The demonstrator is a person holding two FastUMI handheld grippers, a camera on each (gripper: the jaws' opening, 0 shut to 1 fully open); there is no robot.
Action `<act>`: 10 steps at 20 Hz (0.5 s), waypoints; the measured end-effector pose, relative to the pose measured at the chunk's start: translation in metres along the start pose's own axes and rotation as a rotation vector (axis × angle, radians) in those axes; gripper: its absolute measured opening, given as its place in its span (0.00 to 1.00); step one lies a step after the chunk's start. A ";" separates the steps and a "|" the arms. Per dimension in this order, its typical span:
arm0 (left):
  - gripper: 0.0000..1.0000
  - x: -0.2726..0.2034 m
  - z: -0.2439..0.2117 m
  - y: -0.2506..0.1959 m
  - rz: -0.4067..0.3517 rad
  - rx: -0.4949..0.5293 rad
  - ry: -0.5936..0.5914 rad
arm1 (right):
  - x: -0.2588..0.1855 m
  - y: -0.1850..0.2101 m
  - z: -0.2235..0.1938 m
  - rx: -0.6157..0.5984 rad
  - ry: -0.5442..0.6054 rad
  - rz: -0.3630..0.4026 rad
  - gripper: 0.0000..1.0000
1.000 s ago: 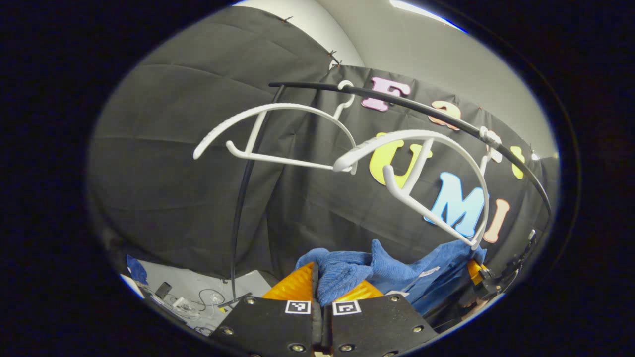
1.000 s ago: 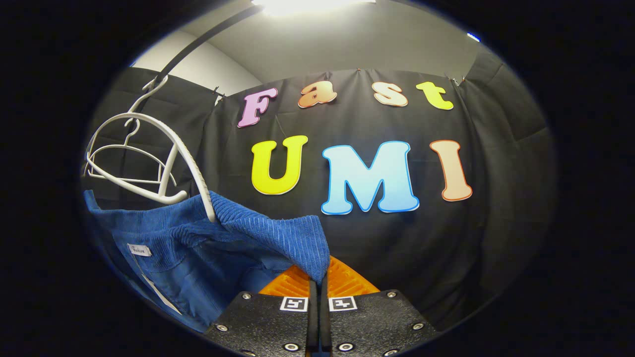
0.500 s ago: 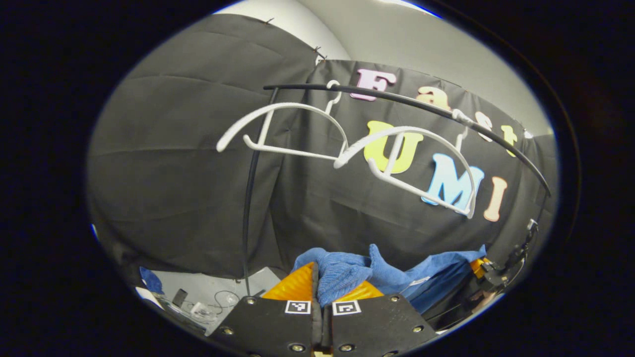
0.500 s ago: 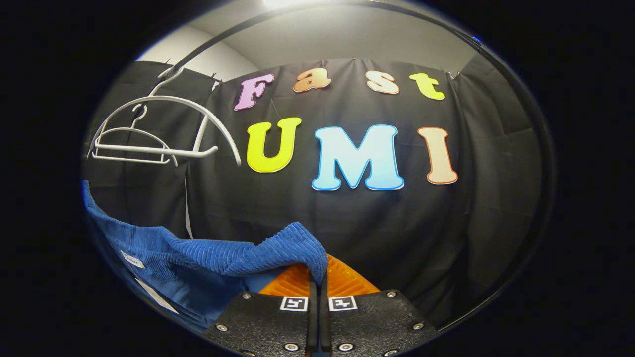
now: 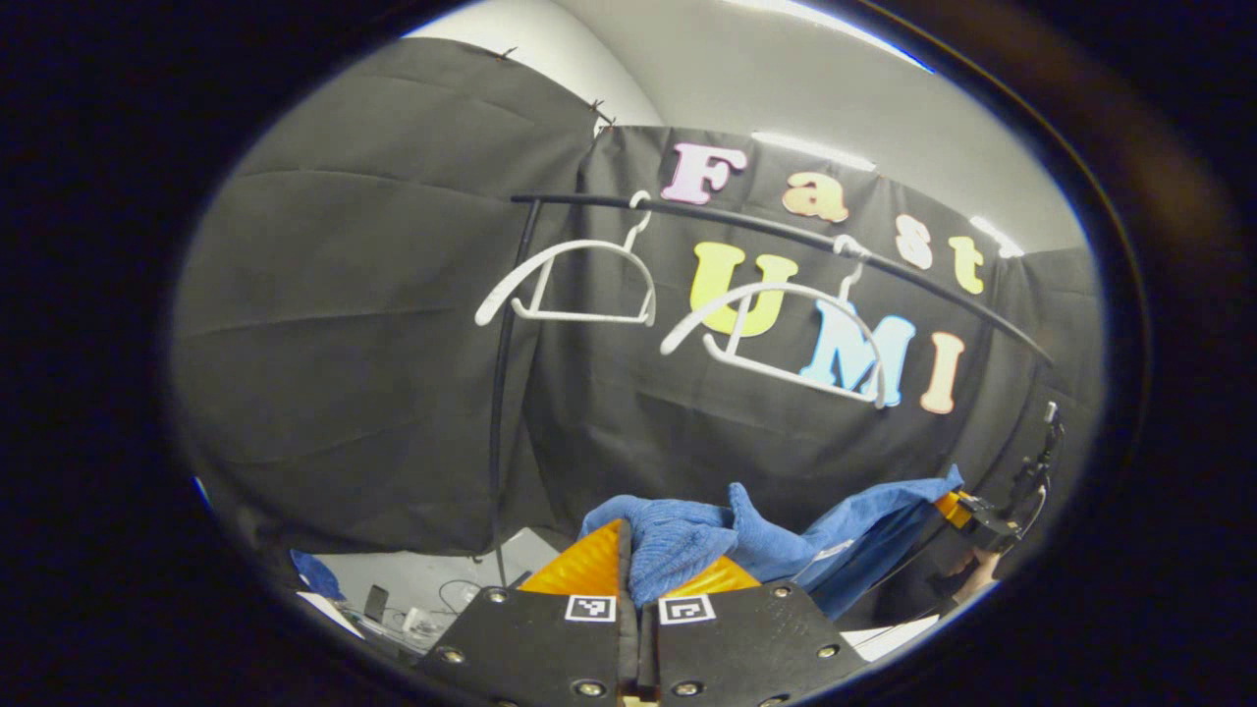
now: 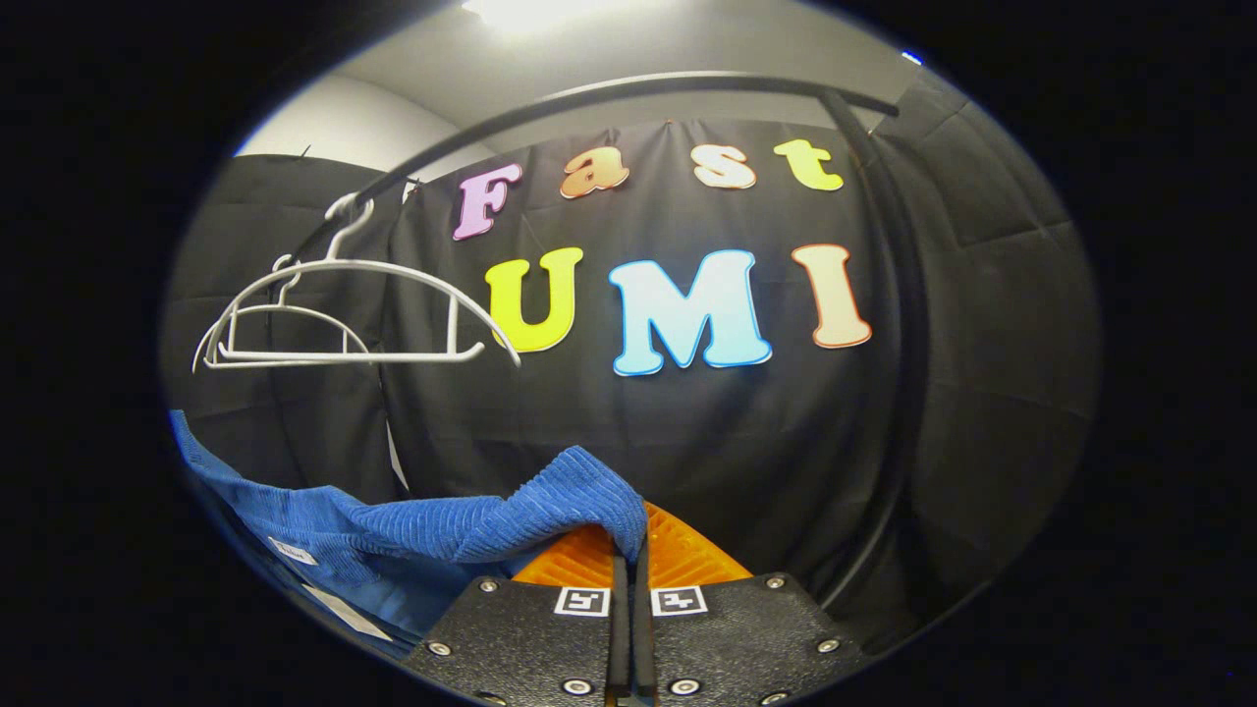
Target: Grasp the clothes on the hanger with both hands and then place them into the laundry hamper below.
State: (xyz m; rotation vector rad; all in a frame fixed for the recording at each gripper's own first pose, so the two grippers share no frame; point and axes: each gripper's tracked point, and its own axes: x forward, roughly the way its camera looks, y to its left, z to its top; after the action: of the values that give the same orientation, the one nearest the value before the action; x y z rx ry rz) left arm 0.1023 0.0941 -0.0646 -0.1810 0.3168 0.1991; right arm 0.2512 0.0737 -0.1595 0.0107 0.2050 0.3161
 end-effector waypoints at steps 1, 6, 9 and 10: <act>0.01 -0.008 0.004 -0.001 -0.030 -0.003 -0.007 | -0.016 0.004 0.006 0.010 -0.005 -0.012 0.01; 0.01 -0.031 -0.003 -0.006 -0.192 0.034 0.009 | -0.081 0.041 0.028 0.017 -0.006 -0.016 0.01; 0.00 -0.032 -0.035 -0.007 -0.271 0.055 0.048 | -0.121 0.057 0.027 0.006 0.007 -0.037 0.01; 0.00 -0.032 -0.047 -0.006 -0.288 0.067 0.070 | -0.134 0.063 0.023 0.001 0.013 -0.048 0.01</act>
State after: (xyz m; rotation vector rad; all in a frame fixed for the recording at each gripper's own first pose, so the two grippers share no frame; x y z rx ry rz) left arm 0.0597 0.0733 -0.0974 -0.1654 0.3628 -0.1031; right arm 0.1118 0.0923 -0.1073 0.0045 0.2175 0.2682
